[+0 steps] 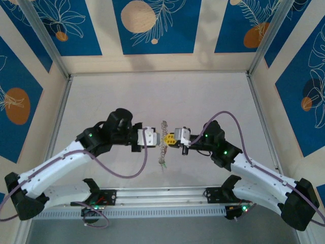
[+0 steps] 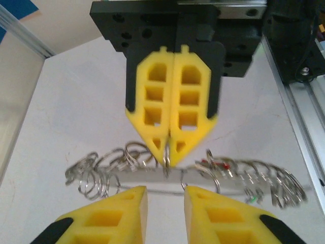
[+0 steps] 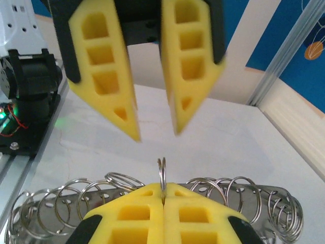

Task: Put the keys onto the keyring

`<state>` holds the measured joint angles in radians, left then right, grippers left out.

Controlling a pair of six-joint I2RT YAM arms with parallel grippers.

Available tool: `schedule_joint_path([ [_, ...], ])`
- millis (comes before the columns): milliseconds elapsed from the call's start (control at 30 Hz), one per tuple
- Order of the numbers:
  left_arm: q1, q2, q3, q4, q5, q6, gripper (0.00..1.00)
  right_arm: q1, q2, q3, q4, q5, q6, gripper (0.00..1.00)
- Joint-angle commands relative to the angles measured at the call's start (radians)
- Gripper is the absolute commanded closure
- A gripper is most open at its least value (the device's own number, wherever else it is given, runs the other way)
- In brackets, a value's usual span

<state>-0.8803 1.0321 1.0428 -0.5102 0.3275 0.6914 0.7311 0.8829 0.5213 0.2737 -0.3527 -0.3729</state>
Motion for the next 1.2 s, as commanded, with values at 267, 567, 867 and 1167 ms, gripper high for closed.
schedule_joint_path([
  [267, -0.002, -0.076, -0.096, 0.147, 0.075, -0.136, 0.69, -0.038, 0.002, -0.075, 0.356, -0.211, 0.243, 1.00],
  [567, -0.002, -0.057, -0.092, 0.202, 0.145, -0.169, 0.78, -0.035, 0.018, -0.067, 0.353, -0.243, 0.253, 1.00],
  [867, -0.001, -0.019, -0.086, 0.200, 0.199, -0.176, 0.80, -0.033, 0.021, -0.055, 0.327, -0.252, 0.234, 1.00],
  [1167, -0.001, 0.014, -0.056, 0.198, 0.214, -0.163, 0.83, -0.012, 0.034, -0.024, 0.258, -0.226, 0.173, 1.00],
])
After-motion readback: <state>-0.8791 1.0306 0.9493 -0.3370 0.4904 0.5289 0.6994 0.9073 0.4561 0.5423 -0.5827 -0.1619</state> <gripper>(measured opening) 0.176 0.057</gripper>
